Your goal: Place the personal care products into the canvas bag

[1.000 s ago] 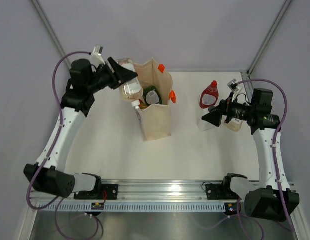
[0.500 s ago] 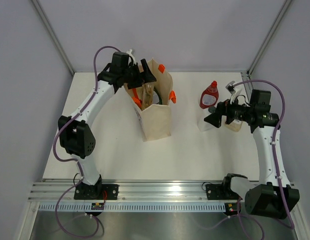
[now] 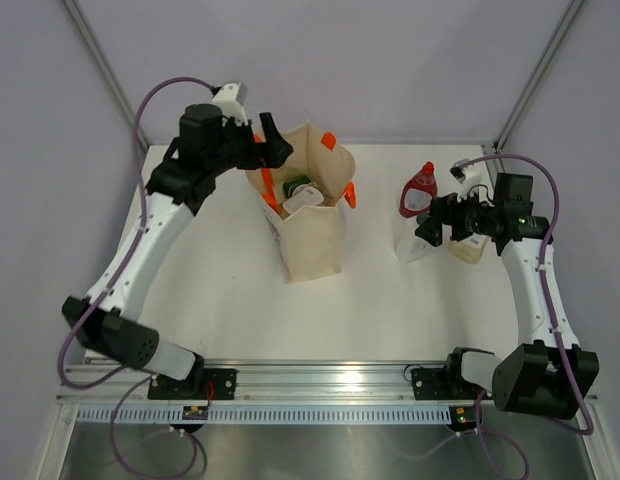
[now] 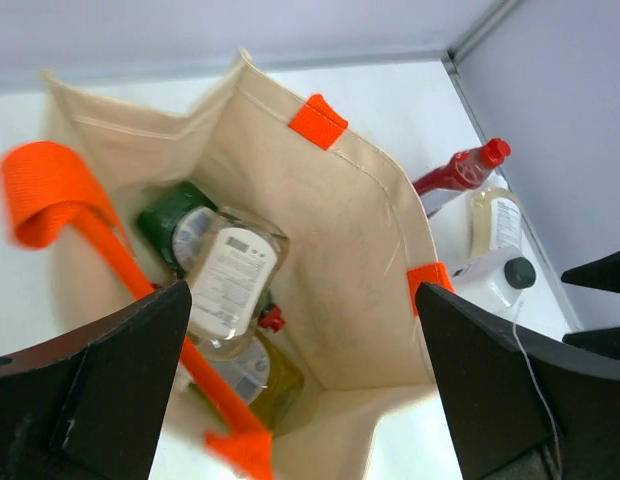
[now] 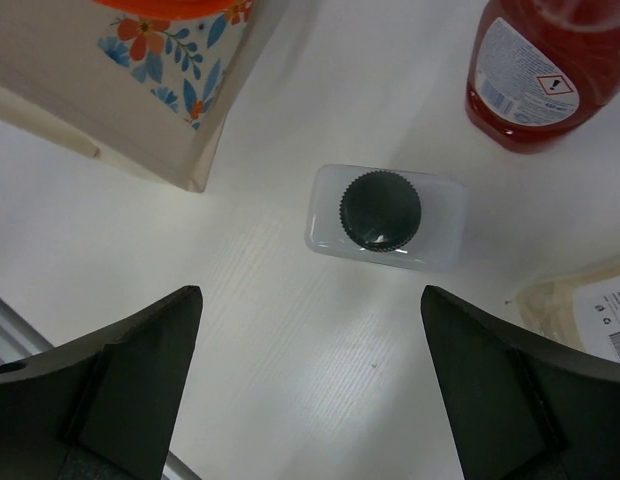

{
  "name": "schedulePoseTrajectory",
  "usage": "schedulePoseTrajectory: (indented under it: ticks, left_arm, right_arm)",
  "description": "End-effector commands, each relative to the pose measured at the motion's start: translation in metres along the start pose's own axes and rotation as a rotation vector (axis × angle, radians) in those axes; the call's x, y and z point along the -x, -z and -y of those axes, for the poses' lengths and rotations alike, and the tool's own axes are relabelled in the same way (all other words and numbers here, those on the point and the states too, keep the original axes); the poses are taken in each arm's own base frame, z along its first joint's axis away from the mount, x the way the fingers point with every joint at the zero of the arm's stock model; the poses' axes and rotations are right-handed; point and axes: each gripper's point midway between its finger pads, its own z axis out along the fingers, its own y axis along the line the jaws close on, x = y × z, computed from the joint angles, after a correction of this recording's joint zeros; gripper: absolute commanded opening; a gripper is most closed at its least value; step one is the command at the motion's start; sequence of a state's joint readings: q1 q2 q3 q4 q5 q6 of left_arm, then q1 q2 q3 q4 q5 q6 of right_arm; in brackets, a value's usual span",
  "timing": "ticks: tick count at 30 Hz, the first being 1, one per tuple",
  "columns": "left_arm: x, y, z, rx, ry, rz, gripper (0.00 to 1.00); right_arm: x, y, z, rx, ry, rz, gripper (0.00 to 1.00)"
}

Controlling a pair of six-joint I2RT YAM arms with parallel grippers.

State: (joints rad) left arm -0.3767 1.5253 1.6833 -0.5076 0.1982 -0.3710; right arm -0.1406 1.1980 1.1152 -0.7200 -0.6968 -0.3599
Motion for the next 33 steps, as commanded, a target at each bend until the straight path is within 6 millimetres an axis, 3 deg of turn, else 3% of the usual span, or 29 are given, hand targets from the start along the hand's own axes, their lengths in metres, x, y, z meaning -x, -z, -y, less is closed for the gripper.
schedulePoseTrajectory:
  ticks: [1, 3, 4, 5, 6, 7, 8, 11, 14, 18, 22, 25, 26, 27, 33]
  left_arm:
    - [0.026, 0.075, -0.007, 0.094, -0.139, 0.178, 0.99]
    - [0.015, 0.095, -0.017, 0.141, -0.144, 0.202, 0.99]
    - [-0.01, 0.094, -0.032, 0.183, -0.132, 0.171, 0.99]
    - [-0.01, 0.117, -0.028, 0.171, -0.119, 0.225, 0.99]
    - [-0.019, 0.123, -0.028, 0.158, -0.114, 0.228, 0.99]
    - [-0.043, 0.12, -0.036, 0.158, -0.105, 0.199, 0.99]
    - [-0.045, 0.135, -0.031, 0.138, -0.086, 0.236, 0.99]
    - [-0.081, 0.141, -0.042, 0.154, -0.03, 0.186, 0.99]
    - [-0.106, 0.152, -0.048, 0.16, 0.009, 0.161, 0.99]
    - [-0.126, 0.164, -0.052, 0.164, 0.028, 0.148, 0.99]
    - [-0.141, 0.172, -0.056, 0.166, 0.044, 0.142, 0.99]
    - [-0.149, 0.172, -0.058, 0.168, 0.063, 0.135, 0.99]
    - [-0.151, 0.172, -0.056, 0.158, 0.066, 0.129, 0.99]
    - [-0.153, 0.172, -0.054, 0.144, 0.069, 0.119, 0.99]
    - [-0.161, 0.173, -0.048, 0.111, 0.091, 0.098, 0.99]
  right_arm:
    - [0.009, 0.001, 0.021, -0.155, 0.026, 0.05, 1.0]
    - [0.003, -0.006, 0.028, -0.241, 0.015, 0.041, 1.0]
    - [-0.001, -0.01, 0.027, -0.25, 0.024, 0.024, 1.0]
    - [-0.004, -0.014, 0.026, -0.259, 0.022, 0.011, 0.99]
    - [-0.007, -0.024, 0.028, -0.311, 0.021, -0.002, 0.99]
    - [-0.009, -0.028, 0.027, -0.321, 0.005, -0.01, 0.99]
    - [-0.012, -0.033, 0.027, -0.319, 0.0, -0.021, 1.0]
    - [-0.005, -0.042, 0.03, -0.343, -0.023, 0.039, 0.99]
    - [0.002, -0.043, 0.046, -0.431, 0.005, 0.055, 0.99]
    - [0.005, -0.039, 0.049, -0.442, 0.063, 0.03, 1.0]
    - [0.0, -0.044, 0.038, -0.345, 0.184, -0.006, 0.99]
    - [-0.006, -0.055, 0.025, -0.213, 0.285, -0.061, 0.99]
    - [-0.017, -0.062, 0.02, -0.154, 0.289, -0.105, 0.99]
    - [-0.013, -0.063, 0.019, -0.135, 0.312, -0.105, 1.0]
    - [-0.01, -0.082, 0.026, -0.101, 0.315, -0.121, 1.0]
